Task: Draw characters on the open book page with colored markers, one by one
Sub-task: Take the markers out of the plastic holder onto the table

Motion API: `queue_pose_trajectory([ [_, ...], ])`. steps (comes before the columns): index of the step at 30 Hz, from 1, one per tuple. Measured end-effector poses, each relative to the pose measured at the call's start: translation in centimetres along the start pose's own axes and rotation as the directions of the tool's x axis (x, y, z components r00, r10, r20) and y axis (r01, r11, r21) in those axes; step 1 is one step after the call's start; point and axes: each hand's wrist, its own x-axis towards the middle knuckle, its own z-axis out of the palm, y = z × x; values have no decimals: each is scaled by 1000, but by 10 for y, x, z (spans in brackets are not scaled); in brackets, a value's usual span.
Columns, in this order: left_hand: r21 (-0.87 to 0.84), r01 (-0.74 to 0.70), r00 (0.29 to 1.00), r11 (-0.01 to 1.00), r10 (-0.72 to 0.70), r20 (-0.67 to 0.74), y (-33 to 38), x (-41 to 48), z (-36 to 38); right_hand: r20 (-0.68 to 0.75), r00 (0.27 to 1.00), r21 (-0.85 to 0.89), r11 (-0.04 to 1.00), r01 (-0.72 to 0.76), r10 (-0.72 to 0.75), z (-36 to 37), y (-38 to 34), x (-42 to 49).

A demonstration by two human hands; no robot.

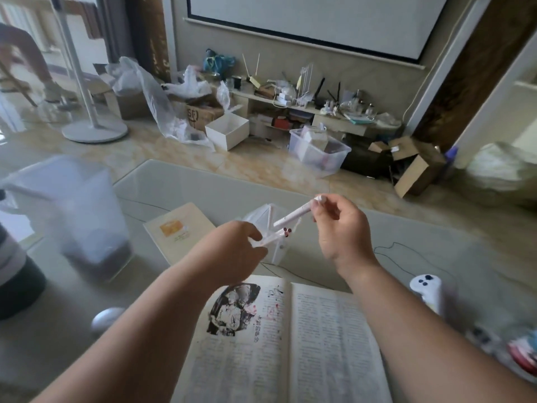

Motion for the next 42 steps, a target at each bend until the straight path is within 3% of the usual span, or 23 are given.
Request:
queue_pose_trajectory([
  [3,-112,-90,996,990,89,-20,14,-5,3,-55,997,92,994,-56,61,-30,-21,-21],
  [8,-303,-168,967,938,217,137,37,-21,30,78,962,303,913,-272,261,-61,-24,-63],
  [12,-280,-192,924,941,269,270,48,-33,45,135,915,444,802,-399,381,-69,-3,-88],
  [16,-439,22,908,898,165,385,53,-35,60,246,833,444,706,-552,496,-63,19,-94],
  [19,-621,200,911,758,89,403,56,-34,63,319,825,356,748,-560,466,-57,23,-90],
  [21,-666,239,918,707,59,393,58,-32,63,328,820,319,761,-564,470,-57,22,-88],
  [24,-568,211,901,796,67,428,58,-31,69,309,789,322,722,-613,532,-65,32,-84],
  [28,-499,236,817,834,109,567,60,-36,74,357,752,405,633,-660,554,-73,40,-85],
  [30,-420,186,851,888,68,521,58,-30,74,360,749,365,654,-662,557,-72,43,-87],
  [33,-177,135,984,975,-111,139,32,9,76,300,773,278,724,-631,558,-70,51,-86],
  [35,-147,240,968,960,-248,-39,4,41,80,282,770,224,741,-633,572,-68,56,-84],
  [38,-252,309,945,917,-326,-26,-26,72,100,303,743,176,732,-659,596,-62,64,-83],
  [42,-195,341,927,920,-364,-92,-30,86,129,289,732,-7,766,-643,617,-57,80,-77],
])
